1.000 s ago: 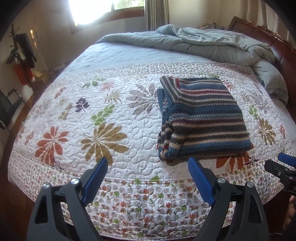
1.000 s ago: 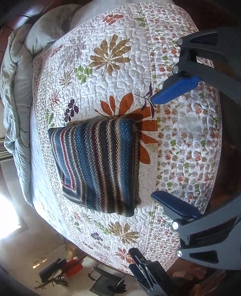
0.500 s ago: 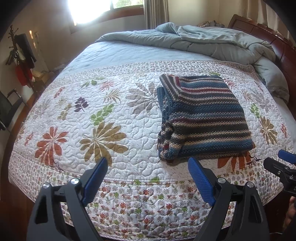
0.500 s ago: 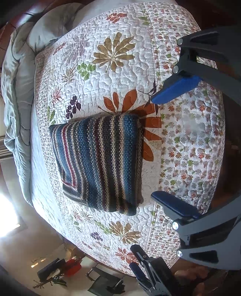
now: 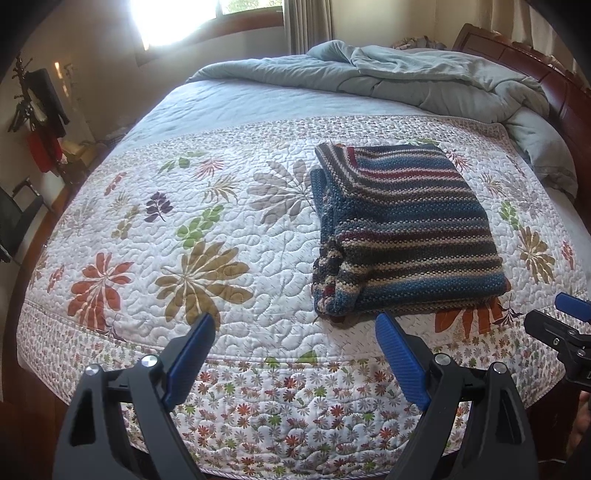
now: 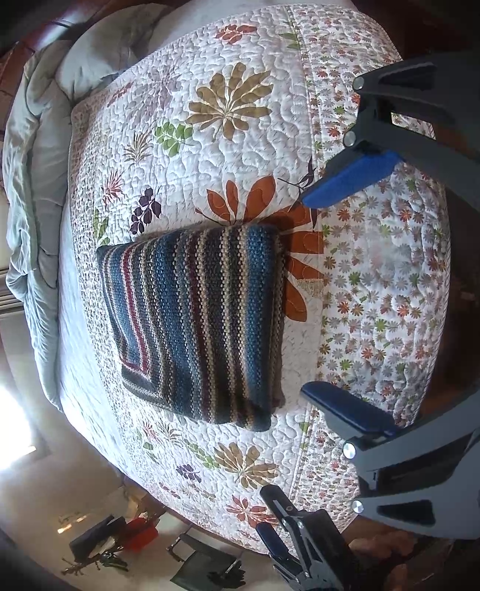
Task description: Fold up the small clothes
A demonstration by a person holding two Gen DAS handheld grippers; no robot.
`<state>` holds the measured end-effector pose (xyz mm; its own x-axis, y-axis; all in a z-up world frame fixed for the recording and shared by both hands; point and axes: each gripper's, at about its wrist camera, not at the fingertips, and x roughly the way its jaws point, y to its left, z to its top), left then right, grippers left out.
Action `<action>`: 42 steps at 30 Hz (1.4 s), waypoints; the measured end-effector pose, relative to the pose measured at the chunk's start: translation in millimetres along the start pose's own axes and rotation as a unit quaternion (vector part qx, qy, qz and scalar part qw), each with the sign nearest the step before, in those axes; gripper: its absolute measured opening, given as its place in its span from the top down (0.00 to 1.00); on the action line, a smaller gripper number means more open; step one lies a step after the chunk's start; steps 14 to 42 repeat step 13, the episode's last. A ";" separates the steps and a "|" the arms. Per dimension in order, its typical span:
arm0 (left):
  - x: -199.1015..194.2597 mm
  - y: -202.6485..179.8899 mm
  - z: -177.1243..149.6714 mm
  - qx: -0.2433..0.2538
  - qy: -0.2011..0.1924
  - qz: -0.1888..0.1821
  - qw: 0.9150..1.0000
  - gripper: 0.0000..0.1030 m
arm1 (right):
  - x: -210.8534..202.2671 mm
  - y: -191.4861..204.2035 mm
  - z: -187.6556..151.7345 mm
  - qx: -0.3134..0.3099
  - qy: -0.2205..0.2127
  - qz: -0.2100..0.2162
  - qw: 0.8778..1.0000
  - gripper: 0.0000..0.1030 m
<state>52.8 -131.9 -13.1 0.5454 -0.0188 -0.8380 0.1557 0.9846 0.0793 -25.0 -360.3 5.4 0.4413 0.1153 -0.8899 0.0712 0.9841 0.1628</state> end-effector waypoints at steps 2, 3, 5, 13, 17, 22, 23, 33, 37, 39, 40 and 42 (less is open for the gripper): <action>0.4 0.0 0.0 0.000 0.000 0.000 1.000 0.14 | 0.8 -1.0 0.0 0.000 0.001 -0.001 1.000 0.08; 0.5 -0.1 -0.1 0.000 0.000 0.000 1.000 0.14 | 1.3 -1.6 -0.2 0.001 0.002 -0.001 1.000 0.08; 0.6 -0.3 0.1 0.000 0.001 -0.001 1.000 0.14 | 1.7 -2.3 -0.7 0.002 0.003 -0.001 1.000 0.08; 3.0 -2.6 -1.8 0.004 0.006 -0.005 1.000 0.14 | 2.0 -3.6 -0.8 0.001 0.002 -0.002 1.000 0.08; 3.0 -2.6 -1.8 0.004 0.006 -0.005 1.000 0.14 | 2.0 -3.6 -0.8 0.001 0.002 -0.002 1.000 0.08; 3.0 -2.6 -1.8 0.004 0.006 -0.005 1.000 0.14 | 2.0 -3.6 -0.8 0.001 0.002 -0.002 1.000 0.08; 3.0 -2.6 -1.8 0.004 0.006 -0.005 1.000 0.14 | 2.0 -3.6 -0.8 0.001 0.002 -0.002 1.000 0.08; 3.0 -2.6 -1.8 0.004 0.006 -0.005 1.000 0.14 | 2.0 -3.6 -0.8 0.001 0.002 -0.002 1.000 0.08; 3.0 -2.6 -1.8 0.004 0.006 -0.005 1.000 0.14 | 2.0 -3.6 -0.8 0.001 0.002 -0.002 1.000 0.08; 3.0 -2.6 -1.8 0.004 0.006 -0.005 1.000 0.14 | 2.0 -3.6 -0.8 0.001 0.002 -0.002 1.000 0.08; 3.0 -2.6 -1.8 0.004 0.006 -0.005 1.000 0.14 | 2.0 -3.6 -0.8 0.001 0.002 -0.002 1.000 0.08; 3.0 -2.6 -1.8 0.004 0.006 -0.005 1.000 0.14 | 2.0 -3.6 -0.8 0.001 0.002 -0.002 1.000 0.08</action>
